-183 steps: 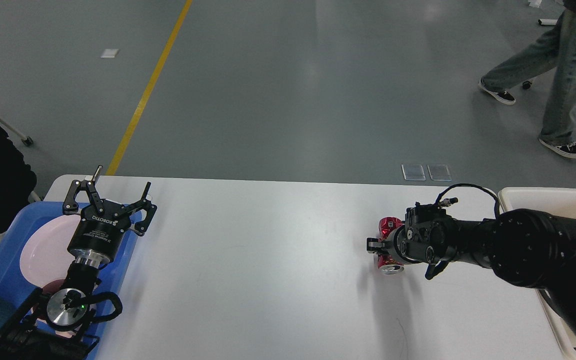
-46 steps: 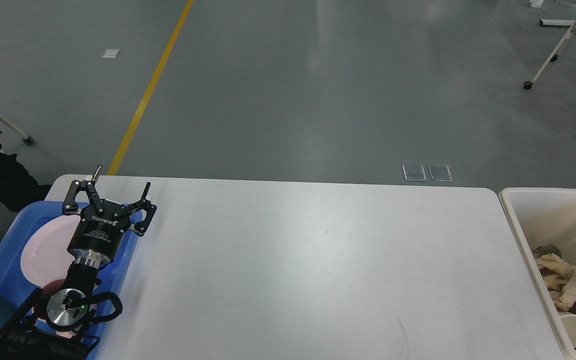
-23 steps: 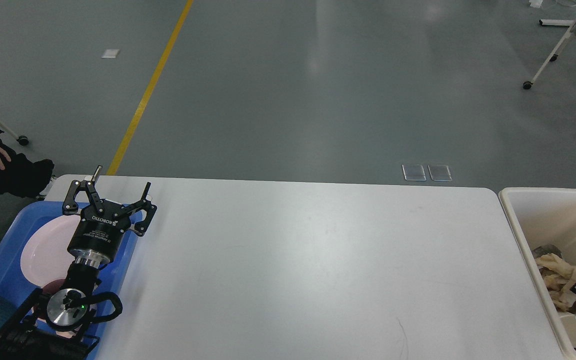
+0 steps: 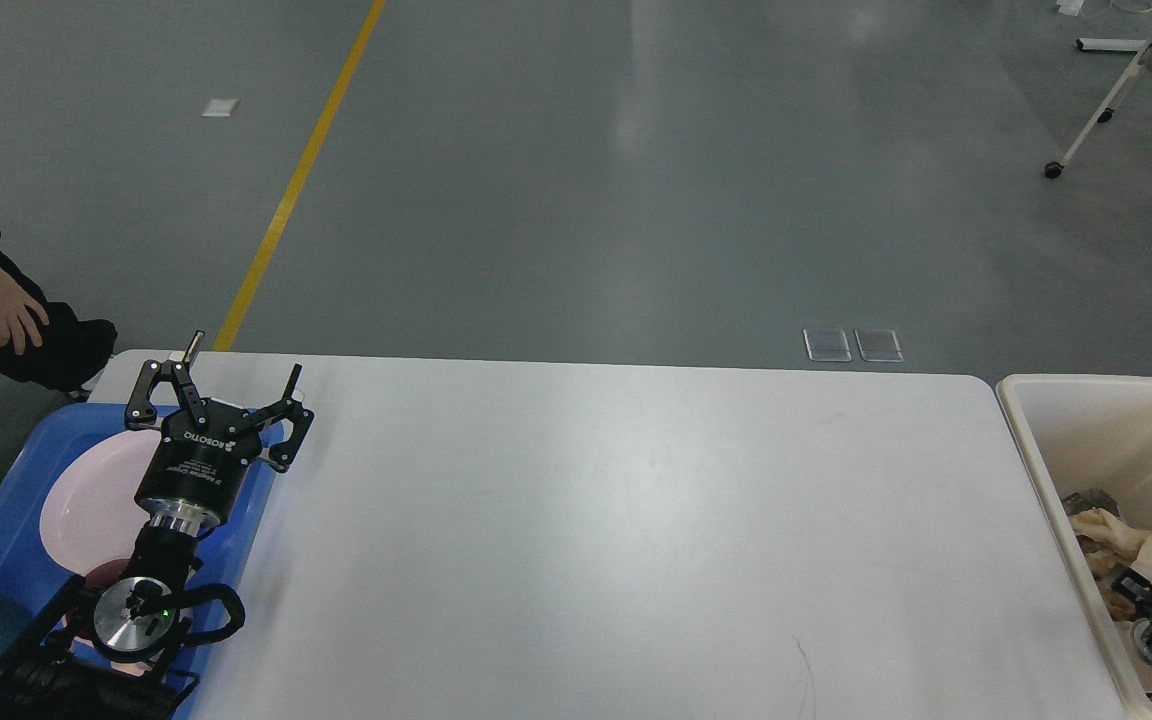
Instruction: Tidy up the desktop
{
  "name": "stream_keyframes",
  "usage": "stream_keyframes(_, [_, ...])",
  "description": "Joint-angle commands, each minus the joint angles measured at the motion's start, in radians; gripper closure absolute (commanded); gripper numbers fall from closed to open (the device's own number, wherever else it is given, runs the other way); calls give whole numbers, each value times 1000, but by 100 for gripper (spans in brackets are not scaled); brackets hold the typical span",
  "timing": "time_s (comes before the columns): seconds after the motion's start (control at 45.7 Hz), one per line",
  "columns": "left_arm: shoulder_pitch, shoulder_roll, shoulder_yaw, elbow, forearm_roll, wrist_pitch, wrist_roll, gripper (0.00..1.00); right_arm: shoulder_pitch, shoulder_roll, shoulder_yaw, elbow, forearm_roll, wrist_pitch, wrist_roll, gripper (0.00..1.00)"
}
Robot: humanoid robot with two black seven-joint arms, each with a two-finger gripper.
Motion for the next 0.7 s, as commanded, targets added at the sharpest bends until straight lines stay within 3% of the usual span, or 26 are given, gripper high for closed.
stream_keyframes(0.0, [0, 0, 0, 0, 0, 0, 0, 4, 9, -26, 32, -3, 1, 0, 1, 0])
stream_keyframes(0.153, [0, 0, 0, 0, 0, 0, 0, 4, 62, -79, 193, 5, 1, 0, 2, 0])
stream_keyframes(0.415, [0, 0, 0, 0, 0, 0, 0, 4, 219, -170, 773, 18, 0, 5, 1, 0])
stream_keyframes(0.678, [0, 0, 0, 0, 0, 0, 0, 4, 360, -265, 1060, 262, -3, 3, 7, 0])
